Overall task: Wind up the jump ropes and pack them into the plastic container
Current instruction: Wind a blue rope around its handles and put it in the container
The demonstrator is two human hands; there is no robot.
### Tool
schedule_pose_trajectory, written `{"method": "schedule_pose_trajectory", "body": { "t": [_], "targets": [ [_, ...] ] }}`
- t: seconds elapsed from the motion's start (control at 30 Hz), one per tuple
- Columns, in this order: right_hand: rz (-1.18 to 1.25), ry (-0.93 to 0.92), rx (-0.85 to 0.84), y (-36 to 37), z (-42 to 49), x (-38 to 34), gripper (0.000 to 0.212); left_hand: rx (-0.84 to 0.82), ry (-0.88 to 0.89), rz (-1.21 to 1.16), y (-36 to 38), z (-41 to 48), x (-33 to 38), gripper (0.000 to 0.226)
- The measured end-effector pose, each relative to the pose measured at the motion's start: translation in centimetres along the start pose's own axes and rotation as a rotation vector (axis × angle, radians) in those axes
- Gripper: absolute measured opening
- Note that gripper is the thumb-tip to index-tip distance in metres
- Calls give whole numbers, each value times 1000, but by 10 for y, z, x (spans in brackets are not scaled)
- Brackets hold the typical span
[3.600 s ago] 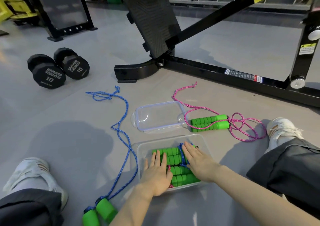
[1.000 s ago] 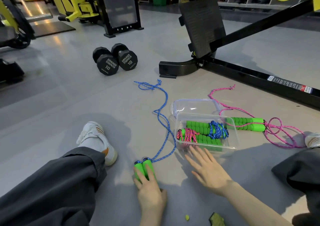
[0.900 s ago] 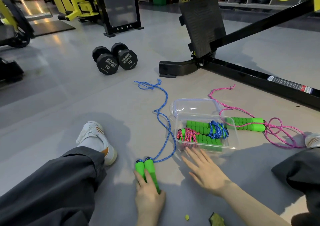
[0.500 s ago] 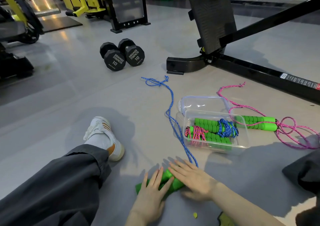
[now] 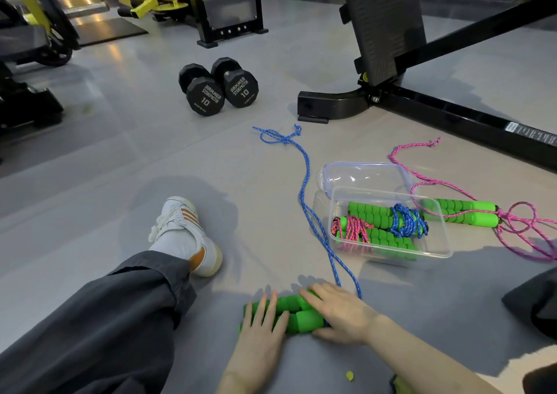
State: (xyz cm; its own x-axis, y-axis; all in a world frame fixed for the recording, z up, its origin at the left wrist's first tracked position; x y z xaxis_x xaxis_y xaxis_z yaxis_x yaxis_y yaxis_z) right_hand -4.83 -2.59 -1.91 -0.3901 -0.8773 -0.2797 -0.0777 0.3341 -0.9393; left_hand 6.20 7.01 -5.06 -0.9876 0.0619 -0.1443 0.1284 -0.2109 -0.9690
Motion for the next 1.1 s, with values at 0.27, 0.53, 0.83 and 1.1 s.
{"method": "schedule_pose_trajectory", "body": {
  "t": [0.27,0.53,0.83,1.1],
  "targets": [
    [82,83,-86,4,2,0,78,97,170,72,6,-4,-5,74],
    [45,79,-101,0,-15,9,72,47,329,39,-6,-4,13,68],
    [78,144,-78,-19,-42,13,65,290,321,186,-21,8,36,41],
    [59,98,216,-77,-42,17,75,416,397,275,-71,37,8,90]
  ]
}}
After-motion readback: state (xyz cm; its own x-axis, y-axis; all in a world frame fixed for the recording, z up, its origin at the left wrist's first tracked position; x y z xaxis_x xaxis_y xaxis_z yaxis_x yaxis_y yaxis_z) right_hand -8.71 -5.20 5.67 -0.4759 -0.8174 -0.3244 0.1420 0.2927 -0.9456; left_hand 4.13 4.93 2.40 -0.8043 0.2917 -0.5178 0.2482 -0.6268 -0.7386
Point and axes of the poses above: each hand's wrist, its own z-axis towards the middle knuckle, its own y-axis out of the palm, x = y × z, the point moved 6 cm from there along z, towards the middle knuckle, and after that the axes turned 6 degrees about z, right-handed, at the moved point
